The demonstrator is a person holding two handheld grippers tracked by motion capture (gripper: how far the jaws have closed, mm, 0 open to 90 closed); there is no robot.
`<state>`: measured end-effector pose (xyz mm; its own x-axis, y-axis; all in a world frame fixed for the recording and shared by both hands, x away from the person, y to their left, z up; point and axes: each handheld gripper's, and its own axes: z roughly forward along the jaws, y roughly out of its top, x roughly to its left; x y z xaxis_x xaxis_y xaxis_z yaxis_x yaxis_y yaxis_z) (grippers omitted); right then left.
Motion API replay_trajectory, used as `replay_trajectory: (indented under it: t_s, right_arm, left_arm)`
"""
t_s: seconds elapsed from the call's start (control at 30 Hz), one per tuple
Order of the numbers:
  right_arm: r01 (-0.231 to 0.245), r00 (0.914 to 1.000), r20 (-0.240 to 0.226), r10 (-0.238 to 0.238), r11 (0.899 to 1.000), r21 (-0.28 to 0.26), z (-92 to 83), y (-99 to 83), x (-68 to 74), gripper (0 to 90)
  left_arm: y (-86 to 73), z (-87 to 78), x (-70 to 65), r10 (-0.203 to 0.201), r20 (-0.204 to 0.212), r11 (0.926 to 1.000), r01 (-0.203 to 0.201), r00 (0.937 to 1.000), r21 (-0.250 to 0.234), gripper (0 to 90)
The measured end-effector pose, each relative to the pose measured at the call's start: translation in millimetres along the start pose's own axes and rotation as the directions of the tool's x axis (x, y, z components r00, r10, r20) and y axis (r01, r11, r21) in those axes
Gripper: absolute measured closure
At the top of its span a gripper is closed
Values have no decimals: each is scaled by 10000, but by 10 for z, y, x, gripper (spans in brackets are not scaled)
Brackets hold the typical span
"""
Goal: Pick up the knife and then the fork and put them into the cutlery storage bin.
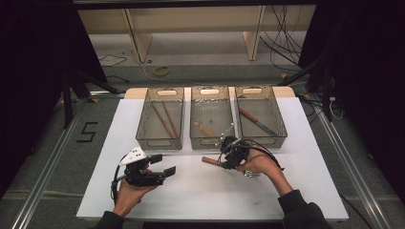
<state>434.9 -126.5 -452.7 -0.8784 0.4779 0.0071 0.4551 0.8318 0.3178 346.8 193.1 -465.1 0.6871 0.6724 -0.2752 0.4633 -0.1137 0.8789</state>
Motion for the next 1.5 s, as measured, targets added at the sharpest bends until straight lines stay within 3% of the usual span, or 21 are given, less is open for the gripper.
replay_trajectory:
  t_s: [0.7, 0.97, 1.5]
  right_arm:
    - [441, 9990, 60, -443, 9984, 367, 74, -9, 26, 773]
    - [500, 9987, 68, -502, 9983, 309, 55, -7, 43, 778]
    - [-37, 9997, -224, 21, 9975, -702, -194, -44, -28, 779]
  left_arm:
    - [0, 2, -2, 37, -19, 10000, -37, 10000, 11, 188]
    - [2, -1, 0, 28, -6, 10000, -28, 10000, 8, 188]
    - [2, -1, 0, 26, -3, 10000, -26, 10000, -3, 188]
